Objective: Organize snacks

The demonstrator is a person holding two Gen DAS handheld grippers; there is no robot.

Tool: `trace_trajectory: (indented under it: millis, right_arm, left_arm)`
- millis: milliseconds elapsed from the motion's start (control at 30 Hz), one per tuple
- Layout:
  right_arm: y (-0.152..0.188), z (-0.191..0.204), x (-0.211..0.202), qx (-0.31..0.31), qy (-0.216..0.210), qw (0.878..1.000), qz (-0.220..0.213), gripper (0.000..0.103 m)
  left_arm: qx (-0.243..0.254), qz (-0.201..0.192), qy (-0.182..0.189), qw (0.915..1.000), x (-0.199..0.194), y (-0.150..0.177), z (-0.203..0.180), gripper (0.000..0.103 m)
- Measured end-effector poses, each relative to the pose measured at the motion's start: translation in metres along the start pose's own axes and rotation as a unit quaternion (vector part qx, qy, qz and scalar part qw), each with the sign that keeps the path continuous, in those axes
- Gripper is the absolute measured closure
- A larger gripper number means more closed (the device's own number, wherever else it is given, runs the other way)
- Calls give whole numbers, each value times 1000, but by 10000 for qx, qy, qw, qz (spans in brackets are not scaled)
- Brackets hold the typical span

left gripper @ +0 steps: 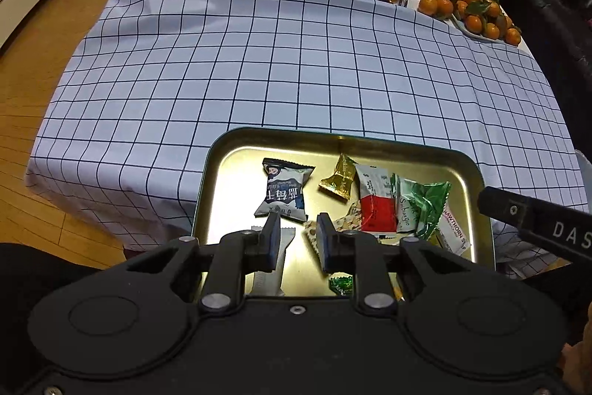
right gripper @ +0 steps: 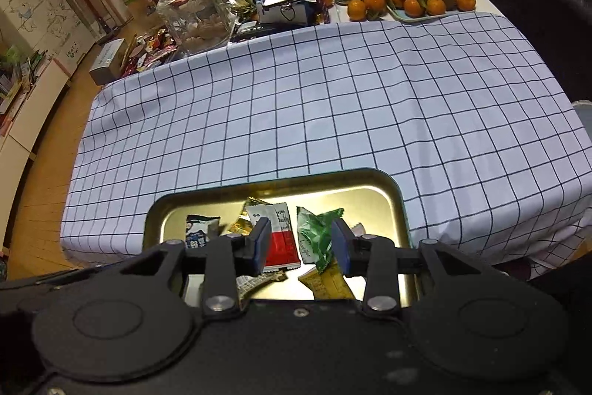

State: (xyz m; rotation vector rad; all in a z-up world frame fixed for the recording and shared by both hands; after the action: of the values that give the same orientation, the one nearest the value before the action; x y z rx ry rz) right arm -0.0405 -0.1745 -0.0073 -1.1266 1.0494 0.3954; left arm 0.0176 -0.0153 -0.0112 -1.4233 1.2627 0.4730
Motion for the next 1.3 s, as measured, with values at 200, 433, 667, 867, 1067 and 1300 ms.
trace_trajectory:
  millis: [200, 433, 667, 867, 1067, 1300]
  right_arm:
    - [26, -20, 11, 39, 457, 9989, -1, 65]
    - [46, -33, 17, 80, 828, 9965, -9, 65]
    - [58, -36, 23, 14, 1082, 9941, -36, 65]
    - [60, -30, 25, -168, 1109, 9937, -70, 65]
    - [62, -30, 29, -187, 1082, 9940, 5, 65]
    - [62, -32, 33, -153, 1185, 9928, 47, 65]
  left_arm:
    - [75, 52, -154, 9998, 10, 22, 3, 72]
    - [401, -33, -422, 9983, 17, 39, 1, 72]
    - [496, -27, -376, 9981, 23, 49, 0, 72]
    - [522, 39, -332, 9981, 28, 56, -2, 72]
    - [475, 1, -347, 9983, 28, 56, -1, 72]
    - [344, 81, -245, 9991, 32, 56, 2, 72]
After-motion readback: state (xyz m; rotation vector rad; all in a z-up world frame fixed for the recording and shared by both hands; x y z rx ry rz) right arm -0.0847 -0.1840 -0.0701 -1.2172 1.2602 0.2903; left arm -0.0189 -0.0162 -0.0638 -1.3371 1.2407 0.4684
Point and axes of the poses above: each gripper's, at about its wrist camera, not at the fingertips, and x roughly the way its jaws point, z to its left, y to its underside, the point moved 6 cm from there along x, roughly the way its jaws point, and after that the axes turned 15 degrees about y, right-handed, at the moved point
